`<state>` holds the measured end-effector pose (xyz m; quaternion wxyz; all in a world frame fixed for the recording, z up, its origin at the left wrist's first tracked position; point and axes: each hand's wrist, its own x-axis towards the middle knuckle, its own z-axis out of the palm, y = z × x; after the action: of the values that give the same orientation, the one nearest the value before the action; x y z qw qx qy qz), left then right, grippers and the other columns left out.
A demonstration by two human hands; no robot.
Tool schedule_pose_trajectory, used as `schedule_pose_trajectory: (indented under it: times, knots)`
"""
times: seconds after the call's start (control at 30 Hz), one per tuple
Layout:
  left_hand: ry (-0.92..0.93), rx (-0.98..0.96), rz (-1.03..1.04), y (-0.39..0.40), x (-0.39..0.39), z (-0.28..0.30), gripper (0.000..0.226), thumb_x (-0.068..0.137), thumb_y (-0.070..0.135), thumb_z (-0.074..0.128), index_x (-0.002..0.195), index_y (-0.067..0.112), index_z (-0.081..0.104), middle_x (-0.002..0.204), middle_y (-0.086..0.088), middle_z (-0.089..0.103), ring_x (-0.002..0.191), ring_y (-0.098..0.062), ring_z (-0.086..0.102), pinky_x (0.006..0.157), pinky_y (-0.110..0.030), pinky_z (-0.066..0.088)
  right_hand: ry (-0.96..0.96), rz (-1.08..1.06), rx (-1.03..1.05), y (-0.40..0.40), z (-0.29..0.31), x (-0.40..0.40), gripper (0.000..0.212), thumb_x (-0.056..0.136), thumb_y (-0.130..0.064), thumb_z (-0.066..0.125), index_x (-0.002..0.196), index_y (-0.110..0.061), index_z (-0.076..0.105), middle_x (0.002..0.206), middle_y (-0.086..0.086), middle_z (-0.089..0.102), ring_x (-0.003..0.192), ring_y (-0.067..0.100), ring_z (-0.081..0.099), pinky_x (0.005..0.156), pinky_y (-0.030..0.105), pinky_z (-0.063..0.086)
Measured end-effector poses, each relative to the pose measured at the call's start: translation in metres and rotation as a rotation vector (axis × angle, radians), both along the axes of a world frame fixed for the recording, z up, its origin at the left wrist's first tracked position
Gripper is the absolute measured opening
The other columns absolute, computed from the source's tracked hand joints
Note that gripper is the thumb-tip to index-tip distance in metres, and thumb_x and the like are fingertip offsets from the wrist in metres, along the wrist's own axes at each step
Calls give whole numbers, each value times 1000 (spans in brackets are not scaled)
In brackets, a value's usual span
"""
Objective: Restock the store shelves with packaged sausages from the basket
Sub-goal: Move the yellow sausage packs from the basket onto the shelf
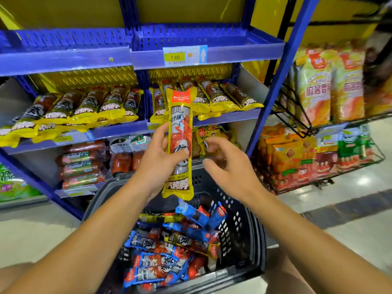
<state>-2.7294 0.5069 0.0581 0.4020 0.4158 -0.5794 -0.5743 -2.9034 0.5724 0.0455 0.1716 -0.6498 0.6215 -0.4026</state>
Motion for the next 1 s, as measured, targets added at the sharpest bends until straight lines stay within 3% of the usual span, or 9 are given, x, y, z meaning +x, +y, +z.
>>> schedule_pose_trajectory:
  times: [0.1,0.17,0.37,0.47,0.53,0.63,0.73,0.87,1.0]
  knots:
    - [129,51,-17,2,-22,6,66,90,-7,56,142,27,34,114,-2,68,90,-12,71,67,-29,58,-131,13,42,21,-11,13,54,85,-32,64,136,-29,46,108,-16,57,84,5,59,76,26,50]
    - [141,38,-39,4,-36,9,64,88,-8,53,135,33,36,101,7,72,87,-10,72,66,-27,56,-272,-10,45,30,-14,14,55,85,-29,69,135,-33,45,106,-17,58,82,9,61,72,23,51]
    - [124,-7,-71,13,-67,14,72,86,-4,63,142,31,34,111,-2,66,100,-21,68,85,-47,57,-356,-61,44,41,-15,5,71,81,-32,77,141,-31,38,117,-17,61,94,-3,61,76,12,47]
    - [82,-20,-126,13,-76,15,69,79,11,72,135,34,39,114,6,64,95,-9,70,75,-30,58,-396,-101,23,40,-17,-6,66,79,-24,79,136,-27,44,114,-17,63,99,-2,61,78,12,47]
    - [-62,-143,-119,10,-75,19,69,83,18,72,140,35,39,119,11,60,94,-2,68,71,-18,53,-423,-145,13,41,-19,-19,61,78,-22,79,129,-31,48,112,-20,63,103,-5,59,80,14,48]
    - [-434,-496,-39,-8,-65,24,66,91,29,66,149,30,34,141,3,51,126,-12,51,98,-34,45,-389,-226,19,38,-17,-46,57,78,-24,78,124,-38,47,110,-25,63,103,-7,58,84,21,49]
    - [-733,-745,-23,-26,-58,31,69,92,37,62,152,24,30,152,-1,41,139,-21,38,110,-38,32,-386,-262,55,26,-8,-76,61,79,-23,77,130,-31,45,117,-13,64,105,2,62,89,33,52]
    - [-893,-905,-51,-43,-58,42,72,91,40,62,152,16,31,152,-7,41,141,-27,34,115,-42,27,-369,-285,143,-9,12,-107,55,81,-28,74,127,-32,45,123,-3,61,103,12,64,85,37,55]
    - [-935,-950,-52,-55,-62,49,74,91,42,60,152,16,28,156,-9,35,145,-28,28,119,-43,21,-323,-364,178,-54,28,-122,51,79,-32,72,126,-19,55,122,3,61,103,24,65,89,51,54]
